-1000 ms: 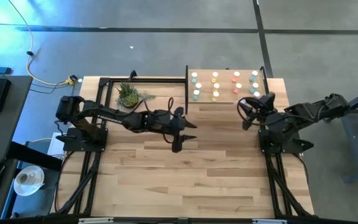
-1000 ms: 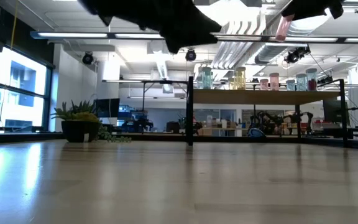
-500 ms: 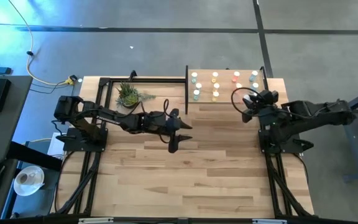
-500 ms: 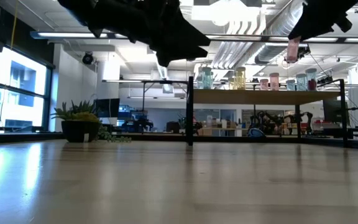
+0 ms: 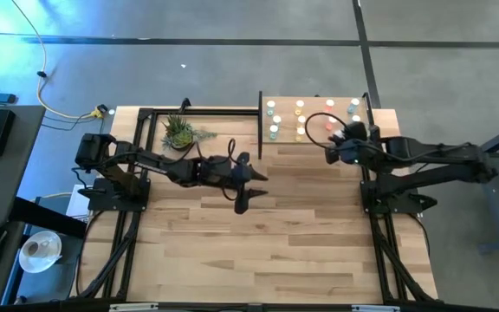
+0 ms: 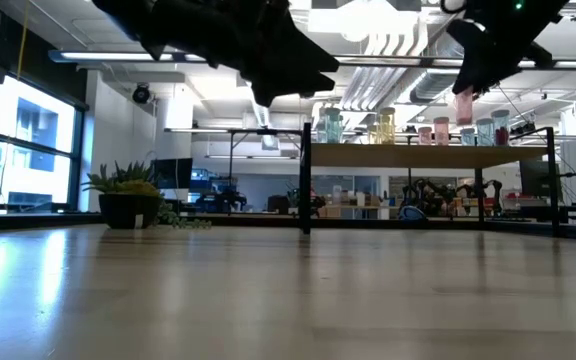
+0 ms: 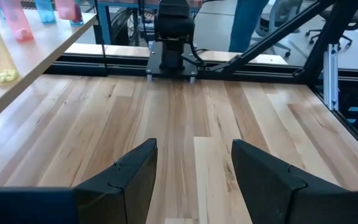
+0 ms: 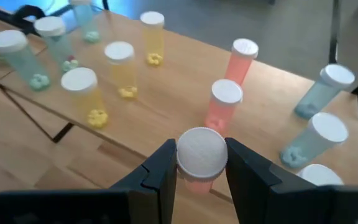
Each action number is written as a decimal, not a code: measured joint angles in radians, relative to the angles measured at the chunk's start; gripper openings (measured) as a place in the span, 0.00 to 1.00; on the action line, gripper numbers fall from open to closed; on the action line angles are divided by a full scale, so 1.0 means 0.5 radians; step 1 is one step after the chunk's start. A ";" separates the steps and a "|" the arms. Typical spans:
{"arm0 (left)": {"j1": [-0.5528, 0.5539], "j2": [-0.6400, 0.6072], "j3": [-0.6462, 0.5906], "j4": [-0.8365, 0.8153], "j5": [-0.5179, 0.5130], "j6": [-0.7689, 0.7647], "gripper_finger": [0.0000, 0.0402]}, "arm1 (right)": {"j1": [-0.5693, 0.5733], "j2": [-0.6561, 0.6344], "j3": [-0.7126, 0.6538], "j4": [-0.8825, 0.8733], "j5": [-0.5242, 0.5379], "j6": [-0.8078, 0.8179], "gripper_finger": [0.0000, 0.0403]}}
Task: Pick and place medicine bottles onto shelf by color
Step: Put the pink pill bottle aligned with the other pink pill bottles on the shelf
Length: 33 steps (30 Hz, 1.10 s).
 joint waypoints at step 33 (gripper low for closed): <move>-0.020 0.002 0.000 -0.003 0.001 0.005 0.49 | -0.381 0.369 0.000 0.230 -0.146 0.073 0.27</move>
